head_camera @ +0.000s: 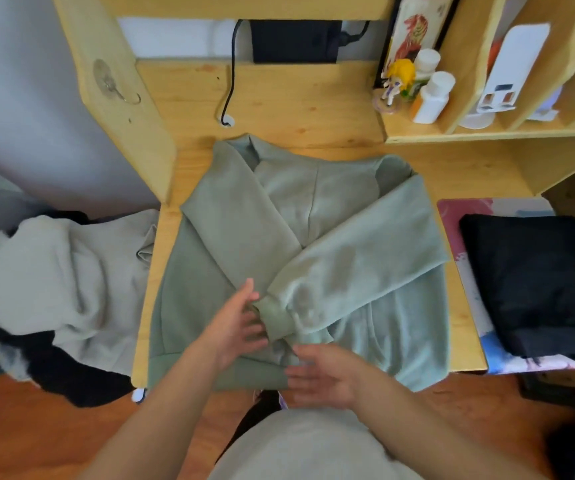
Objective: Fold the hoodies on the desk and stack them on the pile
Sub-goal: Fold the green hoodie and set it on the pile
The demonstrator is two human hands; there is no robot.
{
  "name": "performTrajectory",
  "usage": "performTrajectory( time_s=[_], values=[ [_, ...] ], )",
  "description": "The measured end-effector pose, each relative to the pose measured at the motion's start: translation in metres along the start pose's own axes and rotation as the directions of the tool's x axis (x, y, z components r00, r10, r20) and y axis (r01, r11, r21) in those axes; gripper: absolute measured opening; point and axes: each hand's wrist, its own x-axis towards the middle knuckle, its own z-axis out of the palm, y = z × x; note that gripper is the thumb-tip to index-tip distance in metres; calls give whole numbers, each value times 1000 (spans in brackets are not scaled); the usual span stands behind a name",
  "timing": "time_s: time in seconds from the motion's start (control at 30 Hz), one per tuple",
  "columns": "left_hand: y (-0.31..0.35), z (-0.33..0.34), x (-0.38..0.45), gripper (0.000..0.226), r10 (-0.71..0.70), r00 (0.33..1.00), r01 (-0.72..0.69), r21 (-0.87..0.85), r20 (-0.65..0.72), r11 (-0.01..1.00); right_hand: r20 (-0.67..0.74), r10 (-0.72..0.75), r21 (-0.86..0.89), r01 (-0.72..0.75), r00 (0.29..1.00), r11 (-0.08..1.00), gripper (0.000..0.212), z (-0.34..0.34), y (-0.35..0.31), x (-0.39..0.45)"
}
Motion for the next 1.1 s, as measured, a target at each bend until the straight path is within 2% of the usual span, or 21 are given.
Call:
performTrajectory(
  time_s=[0.07, 0.13, 0.2, 0.23, 0.27, 0.3, 0.33, 0.37, 0.4, 0.43, 0.47, 0.53, 0.6, 0.7, 0.77, 0.8, 0.87, 0.9, 0.97, 1.1],
  values=[
    [0, 6, 10, 41, 47, 995, -25, 243, -87, 970, -39, -19, -100, 15, 999, 995, 25, -13, -2, 6],
    [1, 8, 19, 37, 160, 964, -69, 378, -214, 923, -111, -156, -197, 132, 981, 971, 16, -34, -15, 3],
    [3, 7, 21, 32, 251, 937, -116, 462, -244, 879, -237, -278, -341, 188, 931, 921, 15, -58, -28, -2],
    [4, 7, 18, 33, 270, 936, -97, 569, -228, 816, -303, -320, -389, 190, 897, 901, 14, -71, -32, -2],
    [4, 9, 10, 36, 312, 927, -50, 753, -210, 656, -366, -353, -424, 183, 861, 887, 13, -83, -33, 0],
    [0, 11, 5, 43, 438, 881, -28, 904, -179, 426, -425, -382, -473, 158, 821, 867, 13, -94, -34, 1],
    [-6, 15, 2, 50, 614, 786, -59, 978, -77, 198, -478, -419, -545, 113, 772, 831, 15, -104, -34, 3],
    [-11, 22, -1, 54, 753, 653, -148, 989, 77, 27, -509, -461, -623, 59, 727, 780, 18, -112, -33, 4],
    [-12, 33, -5, 55, 816, 533, -248, 963, 223, -101, -525, -505, -684, 14, 685, 729, 21, -117, -32, 2],
    [-17, 42, 1, 57, 816, 469, -319, 926, 339, -201, -533, -536, -718, -15, 654, 696, 27, -122, -29, 3],
    [-24, 48, 11, 58, 775, 470, -352, 894, 424, -276, -541, -556, -734, -31, 630, 678, 36, -129, -26, 5],
    [-45, 49, 37, 59, 639, 590, -337, 870, 493, -360, -559, -568, -751, -79, 604, 656, 52, -143, -17, 7],
    [-63, 41, 58, 66, 512, 707, -295, 862, 487, -413, -558, -540, -766, -141, 630, 627, 60, -158, -8, 8],
    [-61, 41, 65, 75, 395, 801, -262, 857, 450, -443, -514, -520, -811, -188, 683, 554, 61, -173, -4, 5],
    [-56, 44, 52, 76, 413, 813, -247, 885, 411, -394, -503, -536, -823, -186, 679, 537, 58, -176, -7, 1],
    [-57, 44, 43, 74, 476, 798, -227, 917, 368, -327, -501, -556, -831, -189, 663, 522, 58, -179, -11, 0],
    [-70, 42, 23, 66, 626, 753, -172, 978, 205, -114, -495, -585, -849, -213, 642, 485, 61, -187, -22, -1],
    [-78, 41, 14, 62, 636, 763, -145, 989, 111, 1, -493, -588, -853, -222, 642, 472, 63, -192, -29, 0],
    [-96, 41, 2, 64, 561, 827, -84, 979, -35, 184, -484, -589, -859, -221, 648, 463, 69, -202, -43, 6],
    [-107, 61, 1, 67, 491, 850, -13, 926, -189, 378, -457, -613, -872, -190, 645, 451, 79, -212, -65, 20]
  ],
)
